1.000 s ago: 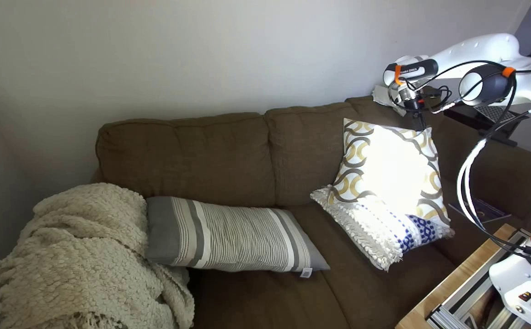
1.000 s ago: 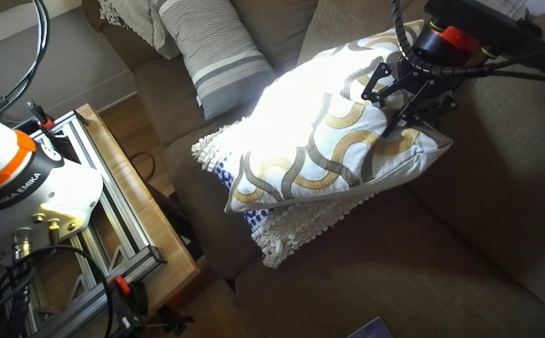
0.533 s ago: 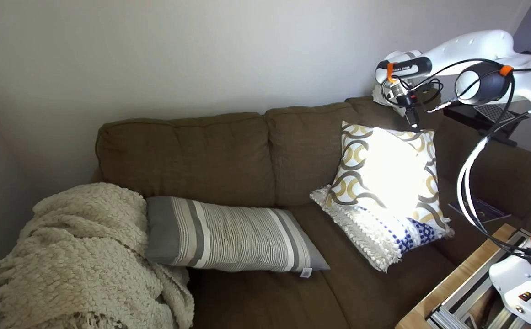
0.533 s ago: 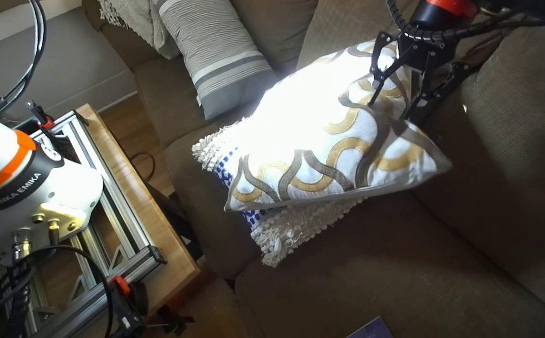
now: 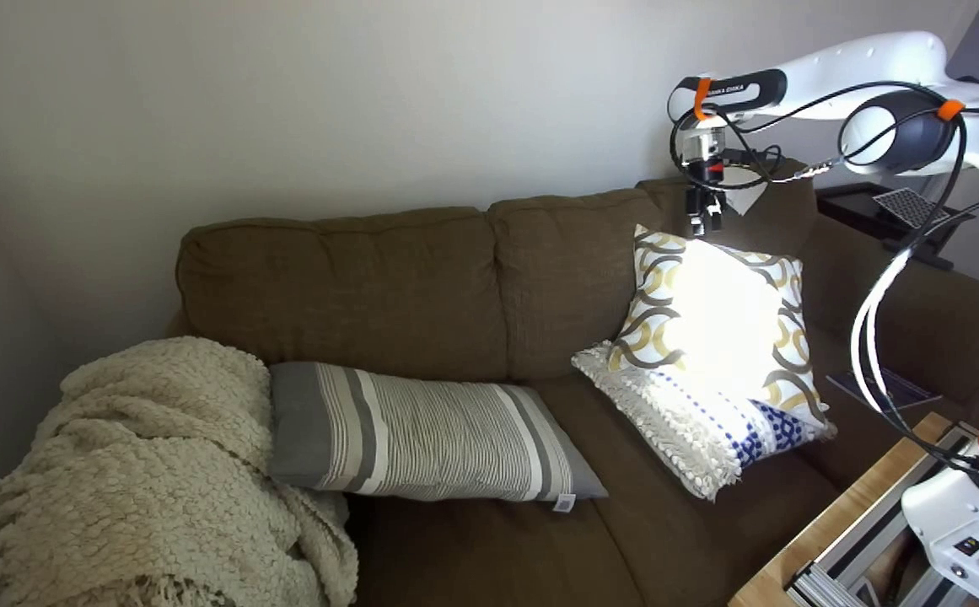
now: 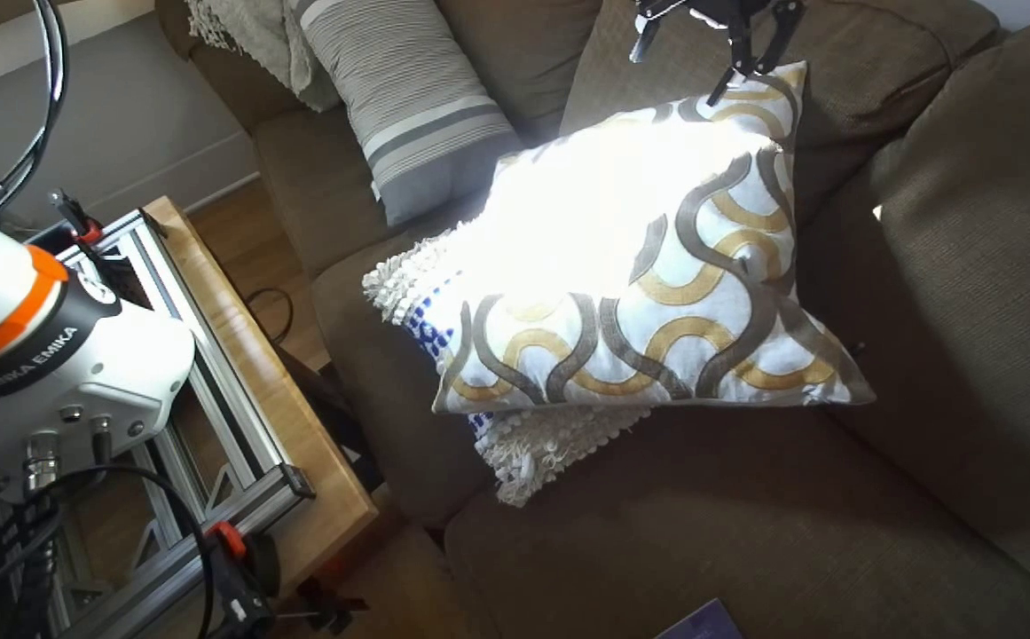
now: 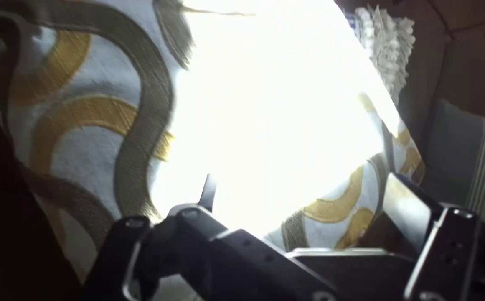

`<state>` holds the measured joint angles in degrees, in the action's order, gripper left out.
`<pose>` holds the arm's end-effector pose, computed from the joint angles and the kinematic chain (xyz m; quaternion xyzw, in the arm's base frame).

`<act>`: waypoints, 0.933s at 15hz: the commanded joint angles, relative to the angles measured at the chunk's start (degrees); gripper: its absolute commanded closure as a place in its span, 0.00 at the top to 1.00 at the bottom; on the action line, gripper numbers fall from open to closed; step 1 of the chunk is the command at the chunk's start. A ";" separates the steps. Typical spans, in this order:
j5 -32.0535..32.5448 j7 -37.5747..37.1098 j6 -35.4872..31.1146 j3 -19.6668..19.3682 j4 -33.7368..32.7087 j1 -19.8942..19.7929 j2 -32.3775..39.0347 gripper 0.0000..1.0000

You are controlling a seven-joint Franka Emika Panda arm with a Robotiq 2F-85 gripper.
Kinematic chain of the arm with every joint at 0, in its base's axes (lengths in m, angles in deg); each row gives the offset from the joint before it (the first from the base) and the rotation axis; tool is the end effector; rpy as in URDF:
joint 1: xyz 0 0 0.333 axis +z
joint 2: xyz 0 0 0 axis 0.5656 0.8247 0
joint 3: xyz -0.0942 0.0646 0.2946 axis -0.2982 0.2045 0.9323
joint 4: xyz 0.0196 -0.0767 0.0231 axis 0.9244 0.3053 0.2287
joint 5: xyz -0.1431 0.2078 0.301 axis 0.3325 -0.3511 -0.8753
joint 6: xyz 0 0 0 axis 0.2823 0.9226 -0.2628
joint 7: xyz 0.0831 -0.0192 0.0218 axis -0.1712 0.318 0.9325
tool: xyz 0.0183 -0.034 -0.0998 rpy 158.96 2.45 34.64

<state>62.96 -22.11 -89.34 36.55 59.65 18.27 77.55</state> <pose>0.6929 -0.2271 0.2727 -0.9673 -0.0837 0.2317 0.0598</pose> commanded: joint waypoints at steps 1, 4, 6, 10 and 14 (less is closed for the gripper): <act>-2.26 -10.18 -12.15 0.34 8.90 2.99 -1.65 1.00; -0.90 -9.32 -11.61 0.40 5.97 3.82 0.37 1.00; -0.86 -9.31 -11.51 0.34 5.65 4.19 0.42 1.00; 2.26 -11.38 -12.08 -0.82 8.27 7.18 -0.95 1.00; 7.15 -18.84 -16.55 -2.20 13.37 13.32 -2.31 1.00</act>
<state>66.55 -35.43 -101.62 36.19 66.84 27.18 77.59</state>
